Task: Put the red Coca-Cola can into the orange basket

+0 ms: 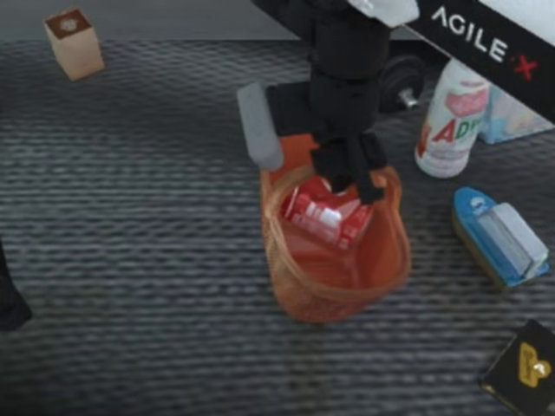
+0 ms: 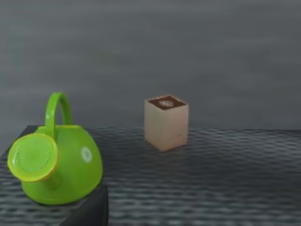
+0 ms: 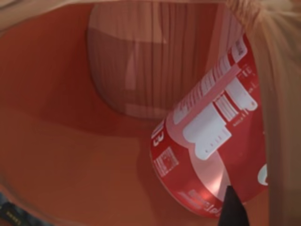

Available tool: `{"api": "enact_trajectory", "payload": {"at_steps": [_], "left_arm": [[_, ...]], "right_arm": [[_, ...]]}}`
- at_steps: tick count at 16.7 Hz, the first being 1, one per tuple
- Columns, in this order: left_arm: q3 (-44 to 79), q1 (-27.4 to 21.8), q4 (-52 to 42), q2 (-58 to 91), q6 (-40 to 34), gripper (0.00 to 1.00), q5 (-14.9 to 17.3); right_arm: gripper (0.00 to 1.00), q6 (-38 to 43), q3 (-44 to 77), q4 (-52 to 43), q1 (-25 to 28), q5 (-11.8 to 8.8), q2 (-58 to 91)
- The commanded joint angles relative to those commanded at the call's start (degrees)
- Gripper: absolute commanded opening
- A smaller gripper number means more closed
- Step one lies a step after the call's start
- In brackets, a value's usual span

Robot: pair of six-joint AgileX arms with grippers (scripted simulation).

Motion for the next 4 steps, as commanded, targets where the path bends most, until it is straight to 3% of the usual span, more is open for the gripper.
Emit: {"api": "enact_trajectory", "payload": {"at_steps": [4], "left_arm": [[0.0, 0.0, 0.0, 0.0, 0.0, 1.0, 0.0]], "right_arm": [[0.0, -0.97, 5.51, -5.45, -0.73, 0.02, -0.23]]}}
